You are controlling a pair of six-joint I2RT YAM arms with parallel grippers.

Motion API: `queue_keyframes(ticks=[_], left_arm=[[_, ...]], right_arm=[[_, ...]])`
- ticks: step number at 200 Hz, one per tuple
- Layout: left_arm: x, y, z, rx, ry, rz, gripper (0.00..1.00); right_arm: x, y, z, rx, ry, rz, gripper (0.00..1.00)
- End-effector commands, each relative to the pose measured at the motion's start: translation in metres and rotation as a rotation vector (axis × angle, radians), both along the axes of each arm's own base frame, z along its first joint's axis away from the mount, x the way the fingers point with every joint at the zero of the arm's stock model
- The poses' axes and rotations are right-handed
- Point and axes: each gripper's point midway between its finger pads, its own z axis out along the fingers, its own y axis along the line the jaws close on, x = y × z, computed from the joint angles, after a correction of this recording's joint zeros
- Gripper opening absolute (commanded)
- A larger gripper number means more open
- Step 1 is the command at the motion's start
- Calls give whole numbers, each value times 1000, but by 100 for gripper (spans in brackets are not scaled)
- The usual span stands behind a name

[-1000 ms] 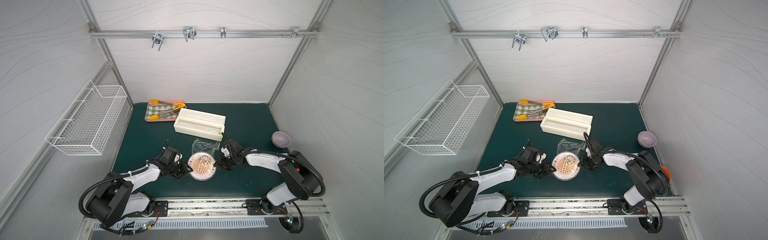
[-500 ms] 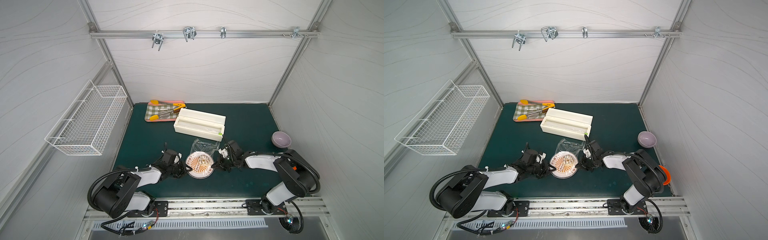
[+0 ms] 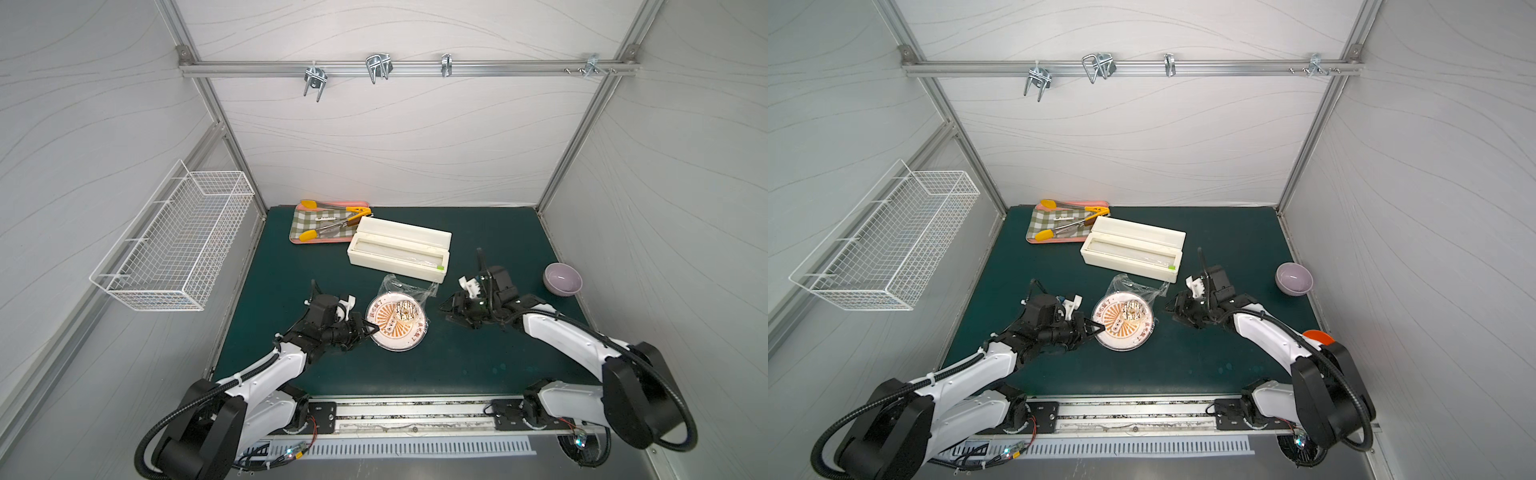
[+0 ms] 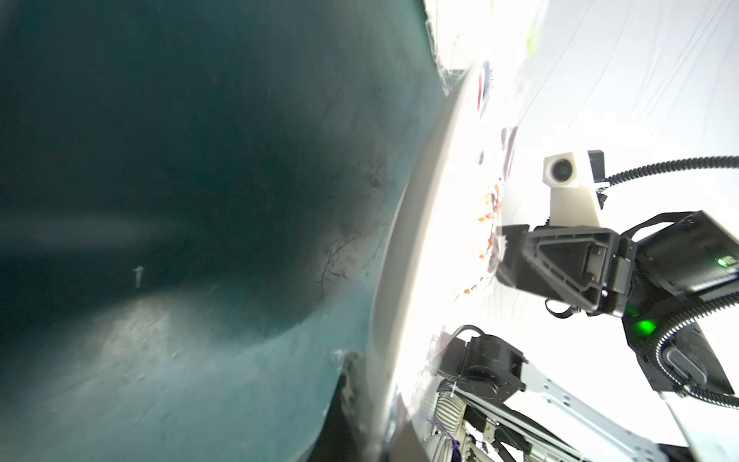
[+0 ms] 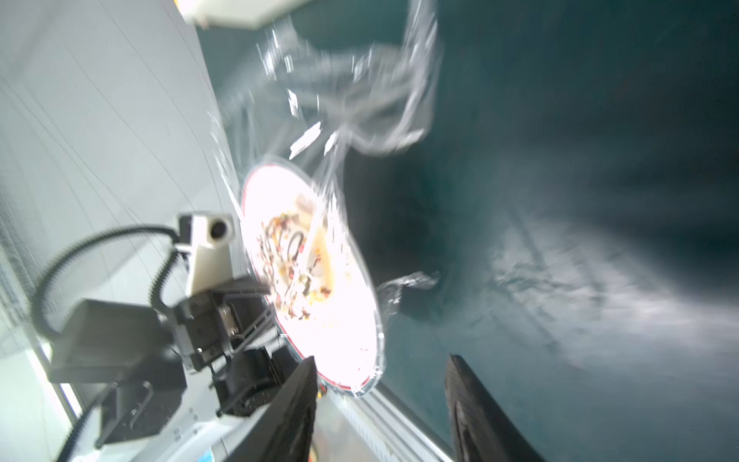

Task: Wrap the plate with plastic wrap
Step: Pick up the plate at the center of the board, then cover the plate with plastic wrap.

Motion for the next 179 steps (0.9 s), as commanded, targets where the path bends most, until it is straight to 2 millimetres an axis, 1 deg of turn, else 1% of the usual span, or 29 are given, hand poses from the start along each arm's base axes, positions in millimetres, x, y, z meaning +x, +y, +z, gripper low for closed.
queue_keyframes(ticks=[1, 9, 19, 31, 37, 53, 54, 60, 68, 78, 86, 102, 112, 124, 137, 158, 166, 179], left_arm=[[7, -11, 47, -87, -101, -76, 0], [6, -12, 51, -93, -104, -84, 0], [4, -12, 53, -92, -104, -91, 0], [2, -13, 56, -99, -106, -99, 0], [1, -13, 57, -100, -104, -100, 0], [-2, -12, 58, -95, -105, -106, 0], [-2, -12, 58, -94, -105, -105, 0], [-3, -12, 58, -95, -106, -107, 0], [-3, -11, 59, -95, -108, -107, 0], [-4, -11, 61, -101, -109, -107, 0], [-5, -11, 63, -105, -113, -107, 0], [-7, -10, 68, -102, -118, -109, 0], [-9, -8, 67, -88, -112, -108, 0], [-13, -6, 61, -66, -91, -110, 0], [-16, -5, 56, -60, -74, -113, 0], [-19, -4, 50, -57, -59, -109, 0], [-20, -4, 50, -56, -56, -114, 0], [-21, -4, 49, -52, -55, -120, 0]], right_arm=[[7, -28, 5, -93, -17, -11, 52], [19, -30, 14, -118, -54, -24, 47], [32, -25, 25, -120, -93, -38, 44], [47, -19, 32, -131, -129, -57, 40], [55, -15, 36, -140, -146, -66, 37], [78, -1, 49, -146, -202, -74, 36], [78, 0, 47, -150, -198, -74, 35], [86, 6, 52, -154, -218, -75, 34], [95, 14, 52, -164, -238, -74, 34], [102, 22, 40, -198, -223, -67, 34], [106, 26, 24, -230, -197, -61, 34], [101, 34, -12, -268, -128, -35, 32], [96, 31, -25, -290, -102, -44, 31], [95, 21, -29, -322, -121, -79, 32], [95, 12, -30, -357, -126, -95, 37], [93, 8, -36, -411, -92, -65, 41], [93, 7, -34, -417, -98, -57, 42], [97, 4, -21, -419, -140, -77, 44]])
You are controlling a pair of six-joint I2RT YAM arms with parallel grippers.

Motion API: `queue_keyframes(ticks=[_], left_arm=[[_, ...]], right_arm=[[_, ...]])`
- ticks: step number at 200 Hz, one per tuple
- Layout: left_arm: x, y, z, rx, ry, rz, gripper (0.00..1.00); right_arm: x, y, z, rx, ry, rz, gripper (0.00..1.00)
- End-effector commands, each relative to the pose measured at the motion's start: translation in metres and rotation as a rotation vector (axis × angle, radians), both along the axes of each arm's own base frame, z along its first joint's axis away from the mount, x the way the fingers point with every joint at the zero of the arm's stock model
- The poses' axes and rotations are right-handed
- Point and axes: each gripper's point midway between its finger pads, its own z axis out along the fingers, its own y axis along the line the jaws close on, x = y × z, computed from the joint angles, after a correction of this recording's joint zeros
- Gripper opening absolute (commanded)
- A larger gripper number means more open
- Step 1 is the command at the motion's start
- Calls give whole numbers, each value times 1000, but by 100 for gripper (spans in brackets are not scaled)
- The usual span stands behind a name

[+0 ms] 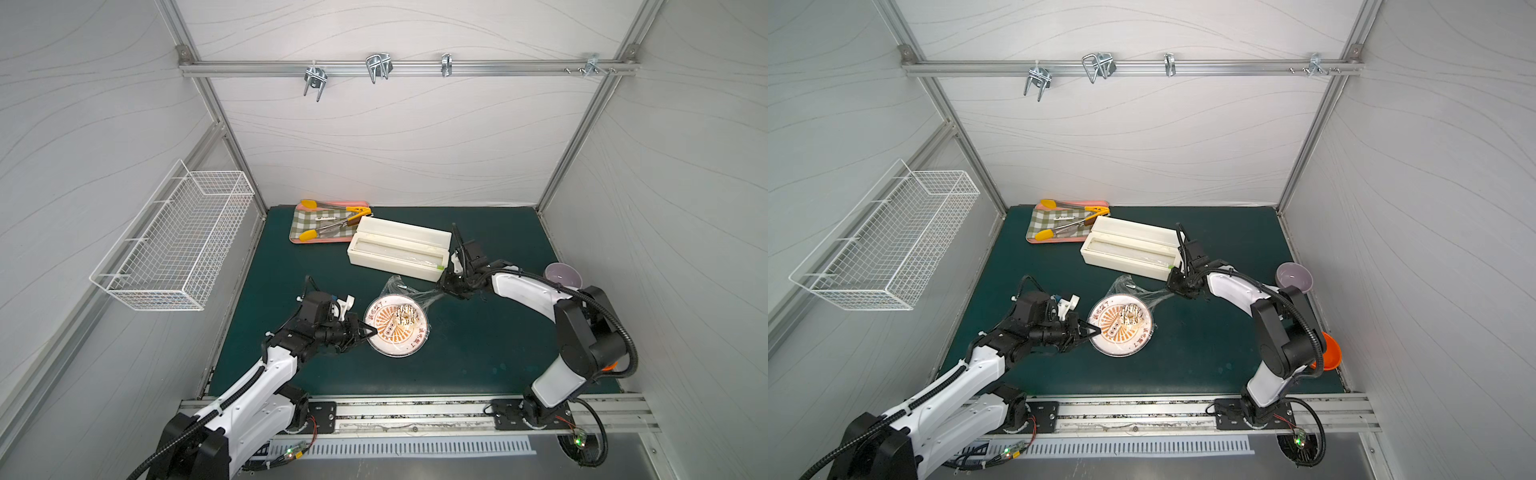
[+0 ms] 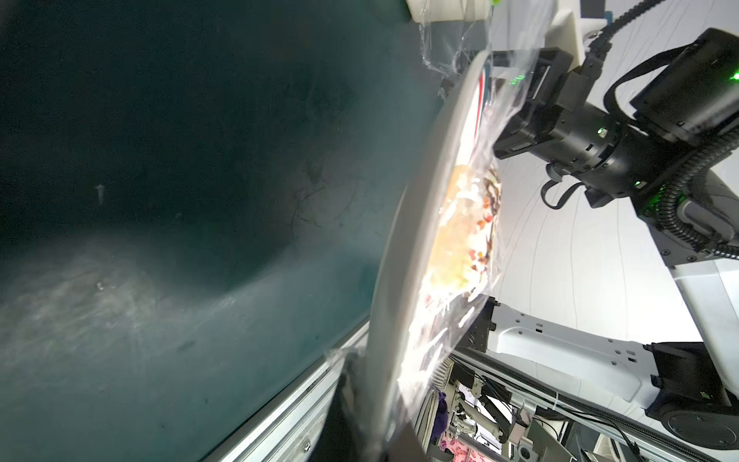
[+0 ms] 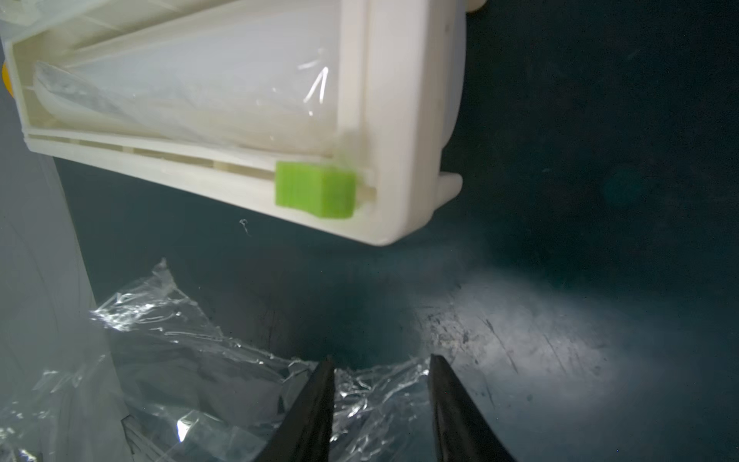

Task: Wrap the plate with plastic wrap
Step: Cover the plate with plastic wrap.

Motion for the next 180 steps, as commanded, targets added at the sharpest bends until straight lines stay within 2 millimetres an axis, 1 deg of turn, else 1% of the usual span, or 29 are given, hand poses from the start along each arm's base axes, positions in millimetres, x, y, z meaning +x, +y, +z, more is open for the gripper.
queue_keyframes(ticks=[1, 15, 28, 38, 54, 63, 70, 75, 92, 107, 114, 130, 144, 154, 162, 169, 180], left_arm=[[5, -5, 23, -41, -75, -31, 0], [5, -5, 22, -38, -74, -31, 0], [5, -5, 19, -41, -70, -30, 0], [4, -5, 18, -42, -65, -31, 0], [4, -5, 19, -46, -69, -31, 0], [4, -6, 23, -57, -74, -31, 0], [5, -7, 27, -67, -80, -30, 0], [6, -7, 31, -74, -87, -29, 0], [8, -8, 43, -89, -106, -20, 0], [11, -9, 51, -106, -113, -14, 0], [13, -10, 54, -114, -114, -13, 0], [16, -10, 61, -126, -119, -10, 0], [21, -7, 72, -148, -118, 0, 0], [24, -5, 81, -157, -119, 4, 0], [25, -5, 89, -158, -124, -1, 0], [25, -6, 96, -154, -130, -16, 0], [25, -8, 103, -154, -128, -42, 0]], right_arm=[[6, -12, 16, -53, -51, -18, 44], [11, -15, 28, -56, -81, -25, 45], [15, -18, 30, -78, -89, -28, 45], [17, -18, 26, -89, -82, -23, 45], [19, -20, 11, -126, -52, -9, 46], [20, -20, 4, -145, -46, 0, 46], [20, -18, 2, -144, -47, 9, 45], [17, -14, 1, -127, -48, 22, 45], [6, 0, 9, -84, -87, 72, 44], [-8, 3, 11, -78, -101, 111, 44], [-14, 1, 8, -66, -90, 115, 44], [-21, -11, 11, -24, -110, 109, 45], [-20, -33, 18, -26, -166, 102, 46], [-18, -47, 23, -39, -218, 110, 50], [-17, -54, 29, -47, -280, 135, 52], [-17, -57, 36, -50, -353, 175, 54], [-20, -49, 53, -44, -525, 281, 57]])
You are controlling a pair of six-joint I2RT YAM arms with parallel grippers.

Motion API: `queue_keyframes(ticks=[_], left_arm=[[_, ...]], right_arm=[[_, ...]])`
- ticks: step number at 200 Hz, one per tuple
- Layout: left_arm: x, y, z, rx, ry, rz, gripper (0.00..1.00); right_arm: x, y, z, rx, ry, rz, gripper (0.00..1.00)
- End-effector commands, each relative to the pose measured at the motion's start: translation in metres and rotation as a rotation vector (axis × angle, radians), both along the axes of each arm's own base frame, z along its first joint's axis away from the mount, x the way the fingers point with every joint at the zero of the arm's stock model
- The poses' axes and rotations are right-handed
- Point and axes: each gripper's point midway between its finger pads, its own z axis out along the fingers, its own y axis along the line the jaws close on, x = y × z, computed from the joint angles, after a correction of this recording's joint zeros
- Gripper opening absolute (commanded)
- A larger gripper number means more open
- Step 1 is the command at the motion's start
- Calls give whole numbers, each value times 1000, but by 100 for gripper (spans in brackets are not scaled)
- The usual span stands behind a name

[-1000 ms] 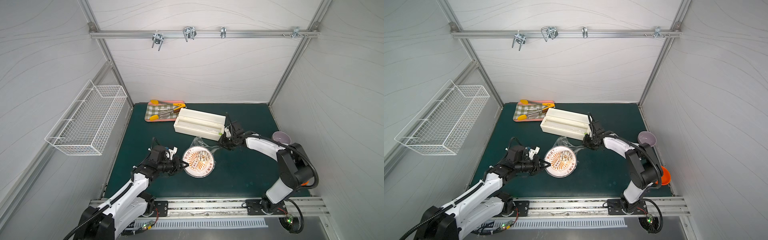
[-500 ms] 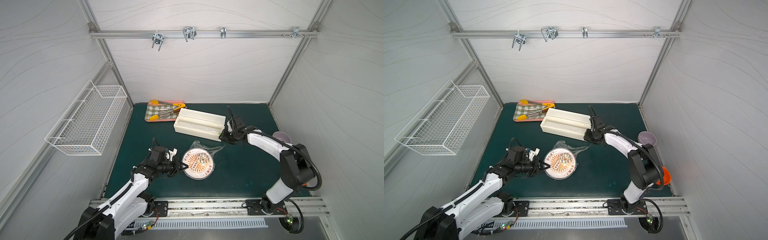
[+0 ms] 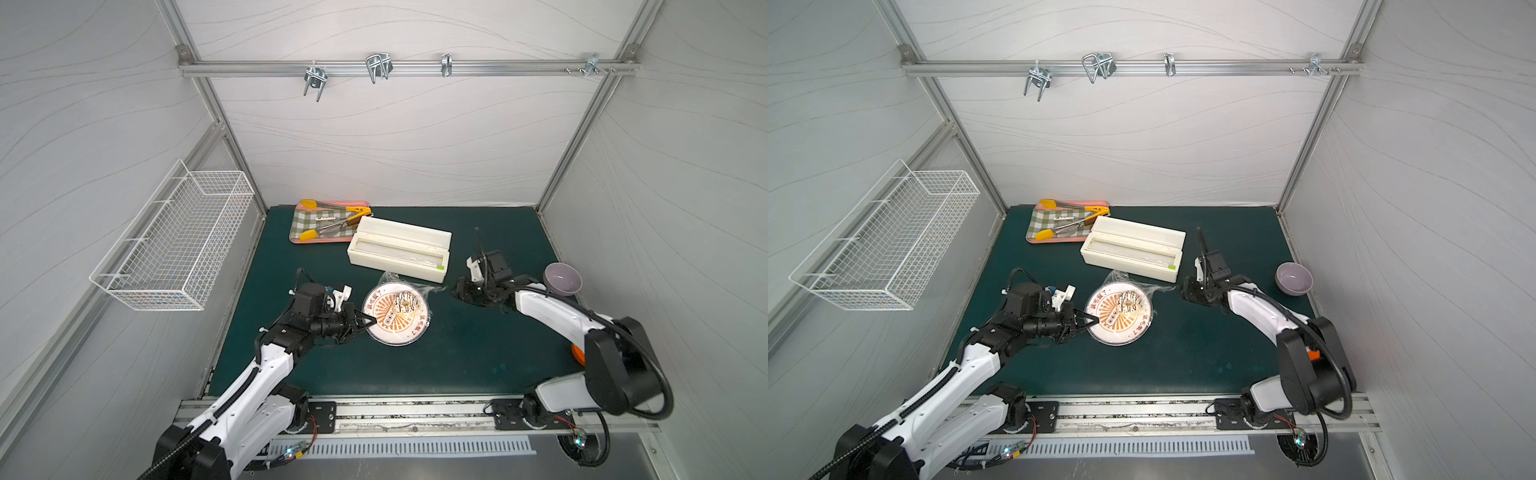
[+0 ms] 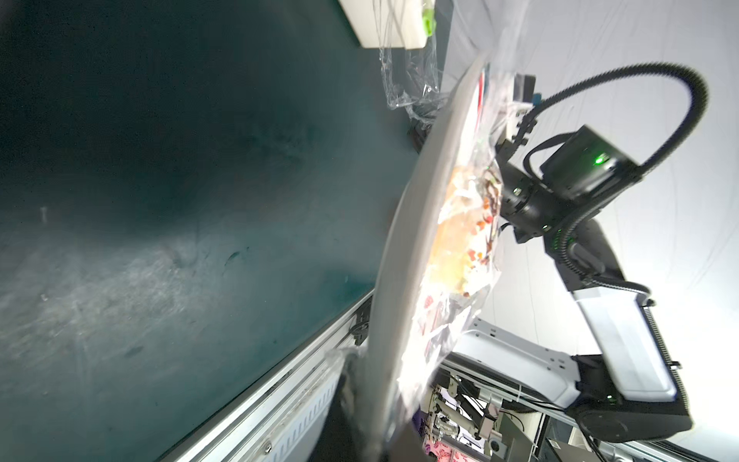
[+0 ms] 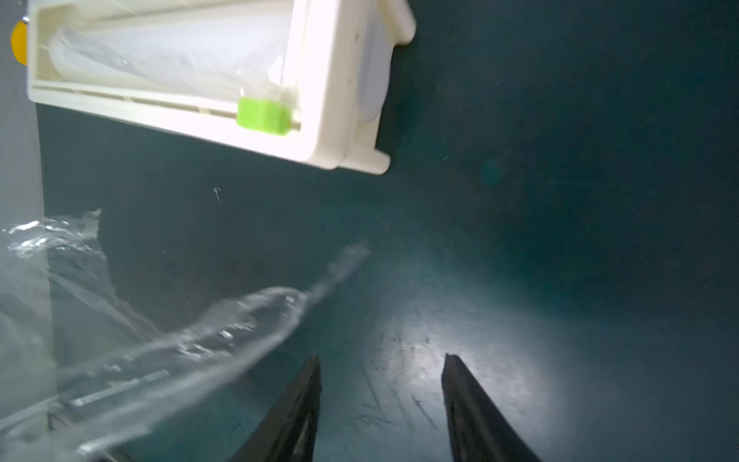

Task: Wrap the plate with plastic wrap
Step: Cover the plate with plastic wrap.

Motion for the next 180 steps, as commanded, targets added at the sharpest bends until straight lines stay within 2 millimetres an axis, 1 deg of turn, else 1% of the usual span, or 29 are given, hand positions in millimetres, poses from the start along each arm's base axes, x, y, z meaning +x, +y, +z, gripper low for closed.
queue_keyframes(ticks=[1, 19, 22, 28, 50, 71, 90, 106, 126, 146, 158, 167, 177, 180], left_arm=[[7, -10, 53, -72, -97, -75, 0], [8, -13, 61, -92, -96, -96, 0], [7, -13, 62, -94, -95, -100, 0], [7, -14, 64, -99, -92, -109, 0], [3, -17, 67, -114, -77, -136, 0], [0, -17, 67, -109, -69, -156, 0], [0, -17, 69, -111, -69, -158, 0], [1, -16, 67, -109, -63, -152, 0], [0, -17, 70, -122, -64, -159, 0], [-2, -17, 72, -133, -64, -172, 0], [-2, -18, 74, -139, -64, -174, 0], [-1, -19, 77, -147, -72, -175, 0], [1, -19, 79, -156, -73, -168, 0], [2, -18, 79, -157, -74, -163, 0]], right_arm=[[3, 11, 37, -1, -325, 214, 58], [-3, 23, 60, -93, -632, 353, 66], [-4, 24, 61, -116, -667, 369, 67], [-1, 26, 69, -150, -746, 391, 67], [13, 31, 89, -231, -881, 428, 67], [18, 39, 105, -339, -1012, 484, 68], [21, 37, 102, -412, -1024, 505, 68], [17, 36, 100, -440, -1040, 525, 68], [12, 41, 102, -455, -1062, 565, 68], [15, 49, 96, -478, -1063, 626, 67], [14, 56, 98, -460, -1069, 662, 64], [12, 60, 98, -439, -1072, 681, 60], [8, 64, 98, -408, -1065, 701, 52], [6, 65, 98, -398, -1060, 706, 49]])
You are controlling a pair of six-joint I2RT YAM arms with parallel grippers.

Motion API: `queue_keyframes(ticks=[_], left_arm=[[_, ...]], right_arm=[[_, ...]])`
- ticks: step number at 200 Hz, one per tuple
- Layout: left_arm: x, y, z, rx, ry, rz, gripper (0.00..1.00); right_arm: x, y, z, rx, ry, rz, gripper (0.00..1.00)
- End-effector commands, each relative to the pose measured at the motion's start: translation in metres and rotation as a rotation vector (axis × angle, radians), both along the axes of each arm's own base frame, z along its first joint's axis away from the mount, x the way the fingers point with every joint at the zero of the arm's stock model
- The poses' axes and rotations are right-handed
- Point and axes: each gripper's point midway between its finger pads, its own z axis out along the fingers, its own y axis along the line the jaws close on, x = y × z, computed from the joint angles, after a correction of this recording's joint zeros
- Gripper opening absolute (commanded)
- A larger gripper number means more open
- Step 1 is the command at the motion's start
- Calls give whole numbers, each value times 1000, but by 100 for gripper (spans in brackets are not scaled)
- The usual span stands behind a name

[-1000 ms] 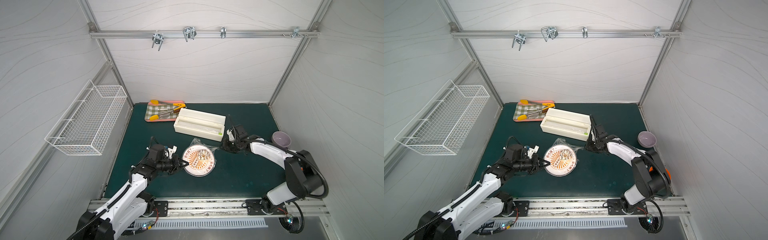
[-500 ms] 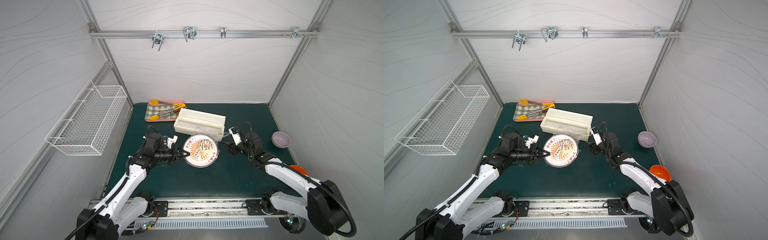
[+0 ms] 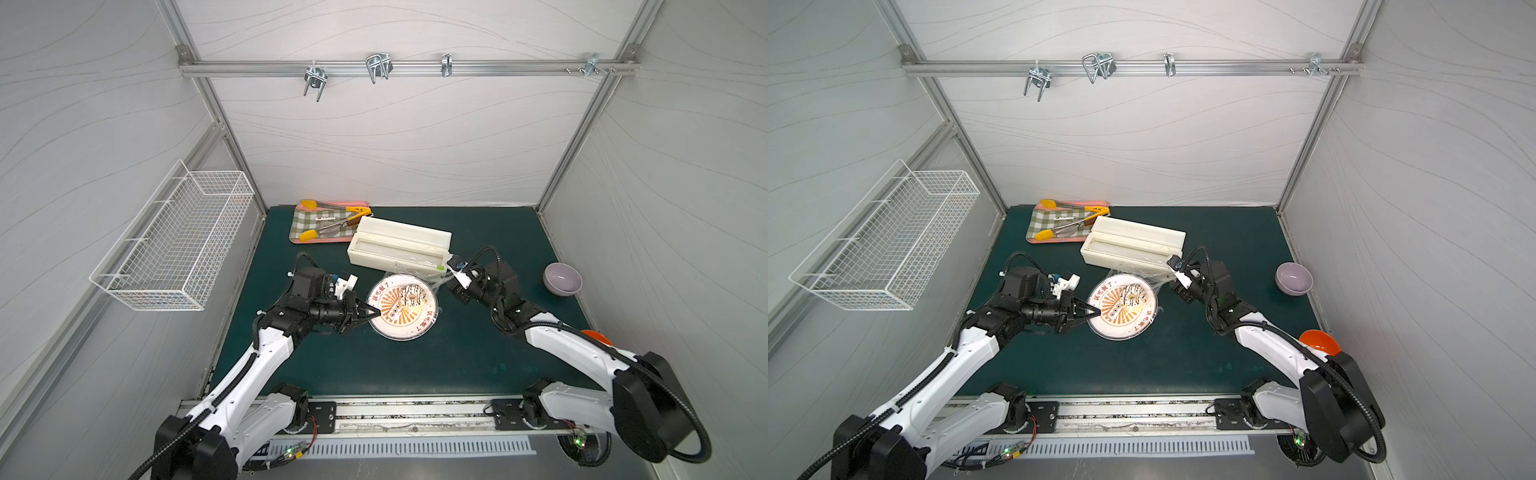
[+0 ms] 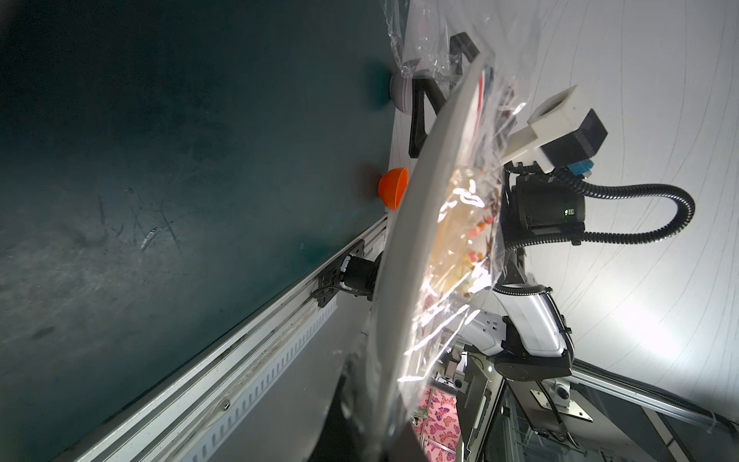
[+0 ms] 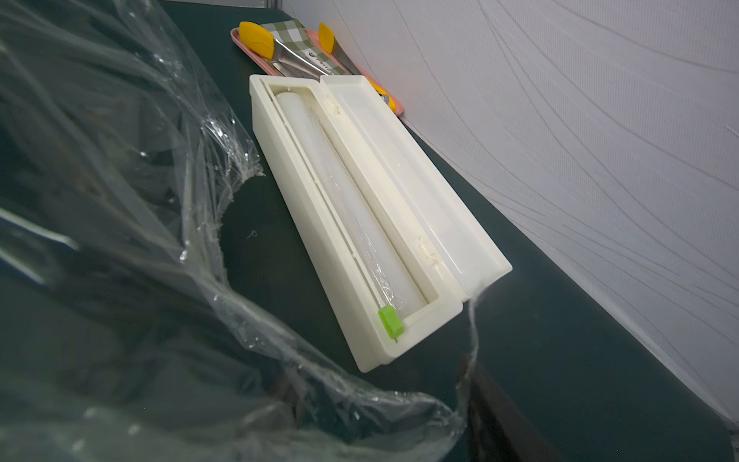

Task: Wrap the plate with plastic wrap
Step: Cover the plate with plastic wrap.

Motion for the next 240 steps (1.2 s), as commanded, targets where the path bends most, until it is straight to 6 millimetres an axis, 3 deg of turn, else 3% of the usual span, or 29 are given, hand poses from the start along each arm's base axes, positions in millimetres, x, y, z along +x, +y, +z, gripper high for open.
queue_keyframes(ticks=[1, 15, 31, 89, 117, 151, 168, 192, 240], left_arm=[[8, -6, 40, -83, -106, -26, 0], [17, -4, 44, -105, -115, 5, 0], [31, -1, 48, -141, -115, 70, 0], [58, 2, 43, -160, -121, 183, 0], [69, 6, 33, -144, -122, 244, 0], [70, 8, 16, -103, -119, 261, 0], [68, 10, 5, -77, -108, 264, 0], [64, 13, -16, -36, -77, 268, 0], [62, 14, -35, -17, -43, 273, 0]], right_arm=[[-8, 15, 11, -5, -24, 102, 46], [-18, 18, 10, 35, 19, 119, 24], [-33, 20, 8, 115, 74, 123, 12], [-89, 61, -16, 288, 367, 214, 5], [-118, 82, -17, 384, 515, 307, 6], [-134, 99, 7, 596, 597, 387, 9], [-138, 104, 15, 667, 640, 423, 21], [-147, 109, 9, 703, 740, 462, 33], [-195, 95, -4, 701, 931, 579, 52]])
